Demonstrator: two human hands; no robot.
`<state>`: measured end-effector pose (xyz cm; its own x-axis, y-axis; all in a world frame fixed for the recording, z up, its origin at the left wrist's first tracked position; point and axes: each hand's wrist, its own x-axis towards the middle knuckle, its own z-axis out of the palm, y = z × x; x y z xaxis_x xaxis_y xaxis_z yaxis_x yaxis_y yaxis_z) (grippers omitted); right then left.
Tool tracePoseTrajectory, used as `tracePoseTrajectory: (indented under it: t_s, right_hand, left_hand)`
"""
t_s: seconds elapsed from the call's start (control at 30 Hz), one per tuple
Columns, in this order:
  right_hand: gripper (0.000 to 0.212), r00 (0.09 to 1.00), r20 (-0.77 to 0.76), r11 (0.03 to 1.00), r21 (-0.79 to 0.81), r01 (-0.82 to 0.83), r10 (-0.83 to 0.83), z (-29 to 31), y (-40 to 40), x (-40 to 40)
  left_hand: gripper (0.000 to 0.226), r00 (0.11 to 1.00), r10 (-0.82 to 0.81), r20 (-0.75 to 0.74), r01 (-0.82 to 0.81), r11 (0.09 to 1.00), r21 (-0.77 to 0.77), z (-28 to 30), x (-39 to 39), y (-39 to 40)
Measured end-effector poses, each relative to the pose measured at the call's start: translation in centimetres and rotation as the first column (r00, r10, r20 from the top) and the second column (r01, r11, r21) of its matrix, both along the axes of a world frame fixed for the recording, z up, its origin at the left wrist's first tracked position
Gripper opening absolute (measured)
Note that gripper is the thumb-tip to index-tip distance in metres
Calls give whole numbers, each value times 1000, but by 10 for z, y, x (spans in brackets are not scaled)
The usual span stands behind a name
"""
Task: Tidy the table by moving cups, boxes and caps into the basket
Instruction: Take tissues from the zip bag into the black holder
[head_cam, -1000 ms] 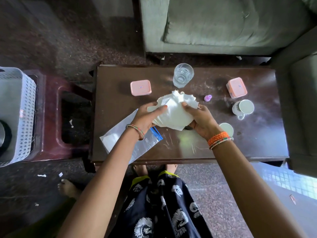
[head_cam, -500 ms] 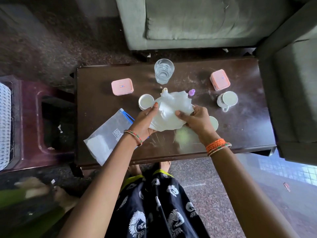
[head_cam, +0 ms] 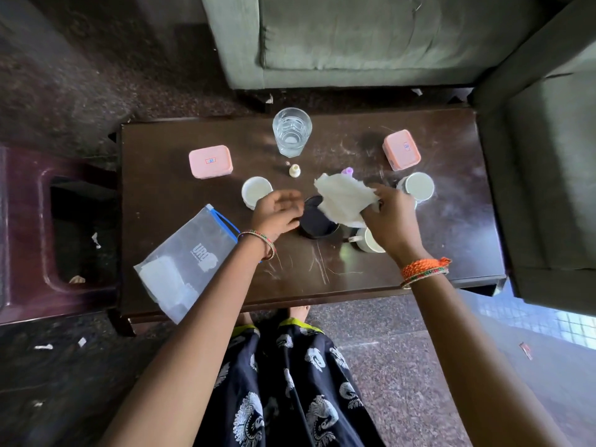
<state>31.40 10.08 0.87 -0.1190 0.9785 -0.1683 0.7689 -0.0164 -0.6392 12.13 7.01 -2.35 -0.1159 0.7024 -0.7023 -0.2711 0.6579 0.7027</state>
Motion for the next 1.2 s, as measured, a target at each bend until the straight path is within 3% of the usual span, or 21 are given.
tracePoseTrajectory:
  t_s: [0.13,0.27,0.37,0.47,0.53,0.6,0.7,0.8,0.9,1.03,1.2]
  right_hand:
    - [33,988,72,991,25,-135,133,-5,6,-2]
    - [45,943,235,972,-36,-232,234,-18,7,-12]
    - [39,891,362,958,-26,-285,275,-24,7,-24]
    - [30,861,418,950,-16,-312,290,-25,11,-34]
    - [29,850,432,943,2,-333,300,-27,14,-40]
    - [32,824,445,918,8,-396,351,-29,13,-47]
    - [29,793,428,882,-22,-471,434,-36,14,-54]
    - [27,828,364,897,-50,-440,427,-42,18,-52]
    - [30,918,251,952,-83,-296,308,-47,17,-41]
    - [22,955,164,959,-185,-214,245,-53,9,-30]
    - [46,979,100,977,-136,-164,179,-54,7,-32]
  left_hand:
    - [28,1000,-9,-23,8,999,-33,-7,-5,-3]
    - [30,969,-60,-238,82,993,82,-17,4,-4]
    - [43,832,-204,-516,342,921,187,-22,6,-2]
    - [69,631,-429,-646,629,771,102,-27,7,2]
    - [83,547,-485,-682,707,704,67,-28,10,4]
    - [86,528,-452,-719,705,706,74,-30,13,6]
    - [55,517,-343,-784,621,781,67,-30,20,8]
    - [19,380,-279,-882,565,825,-18,-29,25,11]
    - [15,397,-251,-883,517,856,-10,-30,27,12]
    - [18,484,-245,-840,522,851,52,-31,29,8]
    - [28,544,-216,-811,511,852,116,-37,27,-1]
